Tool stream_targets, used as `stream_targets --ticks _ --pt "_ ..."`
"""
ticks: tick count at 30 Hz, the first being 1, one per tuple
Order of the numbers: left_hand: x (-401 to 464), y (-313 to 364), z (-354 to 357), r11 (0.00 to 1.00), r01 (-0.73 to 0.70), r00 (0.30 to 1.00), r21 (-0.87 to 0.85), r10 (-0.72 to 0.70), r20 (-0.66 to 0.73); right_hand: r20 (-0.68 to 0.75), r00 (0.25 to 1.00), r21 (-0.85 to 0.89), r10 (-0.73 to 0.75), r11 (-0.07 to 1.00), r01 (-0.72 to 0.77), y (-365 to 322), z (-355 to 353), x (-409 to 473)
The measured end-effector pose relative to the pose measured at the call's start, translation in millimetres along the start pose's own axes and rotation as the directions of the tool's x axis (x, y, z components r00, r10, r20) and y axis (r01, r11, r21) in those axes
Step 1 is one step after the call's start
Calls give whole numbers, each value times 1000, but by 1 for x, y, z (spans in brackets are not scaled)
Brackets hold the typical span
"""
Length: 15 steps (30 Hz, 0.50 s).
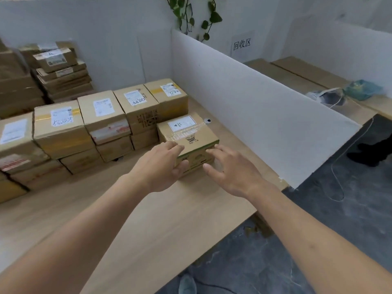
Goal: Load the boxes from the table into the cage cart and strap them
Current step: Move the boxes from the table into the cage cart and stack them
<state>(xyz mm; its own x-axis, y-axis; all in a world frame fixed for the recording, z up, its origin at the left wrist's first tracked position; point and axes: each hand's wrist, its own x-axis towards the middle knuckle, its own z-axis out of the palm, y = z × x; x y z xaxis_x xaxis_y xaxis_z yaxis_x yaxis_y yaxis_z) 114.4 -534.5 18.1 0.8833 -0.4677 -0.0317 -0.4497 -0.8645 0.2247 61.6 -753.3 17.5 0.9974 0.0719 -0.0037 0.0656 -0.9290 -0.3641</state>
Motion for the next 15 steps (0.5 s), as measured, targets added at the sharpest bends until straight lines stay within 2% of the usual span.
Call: stream_targets --ticks 15 --pt "136 -47 42 988 147 987 -52 -142 75 112 993 36 -34 999 30 63 24 161"
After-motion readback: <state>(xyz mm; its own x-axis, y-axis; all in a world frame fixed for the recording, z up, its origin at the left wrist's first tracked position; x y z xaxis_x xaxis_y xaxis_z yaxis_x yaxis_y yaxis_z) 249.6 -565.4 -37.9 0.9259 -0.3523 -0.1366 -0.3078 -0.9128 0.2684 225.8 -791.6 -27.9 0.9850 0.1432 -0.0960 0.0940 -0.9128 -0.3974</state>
